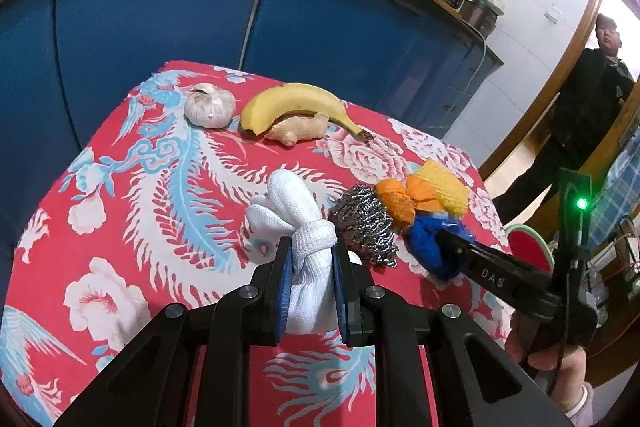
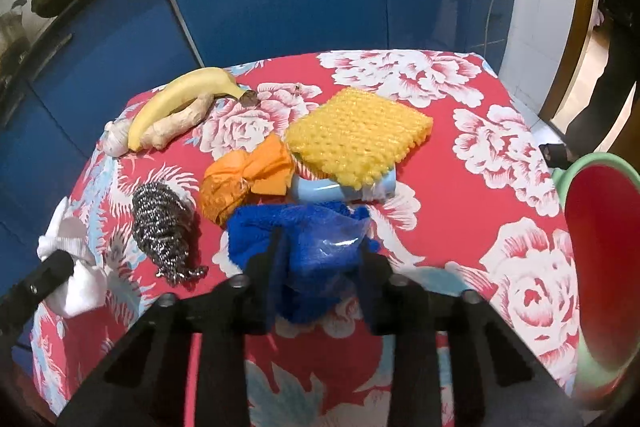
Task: Collect trash
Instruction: 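Grasp the white sock with the left tool while the right tool grasps the blue cloth, then carry the white sock and blue cloth over the red bucket with both tools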
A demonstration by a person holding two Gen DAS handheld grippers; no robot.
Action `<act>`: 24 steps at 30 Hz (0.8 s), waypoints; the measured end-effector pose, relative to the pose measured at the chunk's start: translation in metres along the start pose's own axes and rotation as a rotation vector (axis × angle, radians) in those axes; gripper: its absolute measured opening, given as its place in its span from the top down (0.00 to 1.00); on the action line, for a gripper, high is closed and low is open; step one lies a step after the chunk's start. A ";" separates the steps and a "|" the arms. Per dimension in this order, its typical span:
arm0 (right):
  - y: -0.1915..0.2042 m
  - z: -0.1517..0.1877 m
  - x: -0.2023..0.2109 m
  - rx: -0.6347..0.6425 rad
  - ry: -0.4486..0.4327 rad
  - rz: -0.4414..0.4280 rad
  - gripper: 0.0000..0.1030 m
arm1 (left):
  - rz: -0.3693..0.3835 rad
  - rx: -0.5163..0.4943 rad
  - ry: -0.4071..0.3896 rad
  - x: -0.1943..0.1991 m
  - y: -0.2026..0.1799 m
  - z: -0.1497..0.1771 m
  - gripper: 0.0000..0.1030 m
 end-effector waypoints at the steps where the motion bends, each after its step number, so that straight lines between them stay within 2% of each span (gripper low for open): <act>1: 0.001 0.001 0.002 0.003 -0.003 0.000 0.73 | 0.001 -0.002 0.001 0.000 0.000 0.000 0.82; 15: -0.001 0.023 0.061 -0.034 -0.052 -0.058 0.74 | 0.055 -0.063 -0.010 0.014 -0.033 0.001 0.82; 24: -0.022 0.034 0.104 -0.072 -0.095 -0.045 0.74 | 0.115 -0.137 -0.001 0.023 -0.073 0.004 0.82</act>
Point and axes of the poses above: each gripper's, at about its wrist camera, not at the fingertips, and x roughly against the way its jaws point, y to its left, z to its underside, the point moved 10 cm from there along -x, roughly the way its jaws point, and after that the axes turned 5 degrees about -z, right-handed, at the moved point
